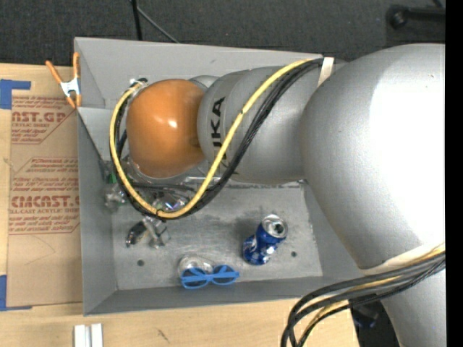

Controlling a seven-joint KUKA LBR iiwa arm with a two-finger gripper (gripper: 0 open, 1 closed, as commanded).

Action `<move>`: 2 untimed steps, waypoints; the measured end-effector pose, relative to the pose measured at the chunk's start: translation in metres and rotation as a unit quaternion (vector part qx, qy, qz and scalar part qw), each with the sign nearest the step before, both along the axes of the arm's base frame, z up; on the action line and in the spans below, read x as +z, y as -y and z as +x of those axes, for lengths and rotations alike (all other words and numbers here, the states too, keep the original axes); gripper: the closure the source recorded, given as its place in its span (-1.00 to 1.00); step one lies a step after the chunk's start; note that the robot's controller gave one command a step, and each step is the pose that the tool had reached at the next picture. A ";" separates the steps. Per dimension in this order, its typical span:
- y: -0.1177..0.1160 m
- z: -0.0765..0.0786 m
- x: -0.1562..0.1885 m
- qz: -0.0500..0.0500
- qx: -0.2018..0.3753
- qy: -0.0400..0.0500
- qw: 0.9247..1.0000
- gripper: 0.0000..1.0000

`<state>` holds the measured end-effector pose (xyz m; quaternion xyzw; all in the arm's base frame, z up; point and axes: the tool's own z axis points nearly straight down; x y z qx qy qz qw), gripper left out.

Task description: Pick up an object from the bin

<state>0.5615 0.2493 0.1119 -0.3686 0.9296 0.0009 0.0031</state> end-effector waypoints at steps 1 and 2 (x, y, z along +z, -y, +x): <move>0.009 -0.019 -0.044 -0.002 0.082 -0.003 0.997 -1.00; 0.008 -0.019 -0.044 -0.001 0.081 -0.003 0.997 -1.00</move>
Offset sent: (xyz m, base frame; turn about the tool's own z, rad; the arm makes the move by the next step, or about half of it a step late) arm -0.0178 -0.0099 -0.0419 -0.1635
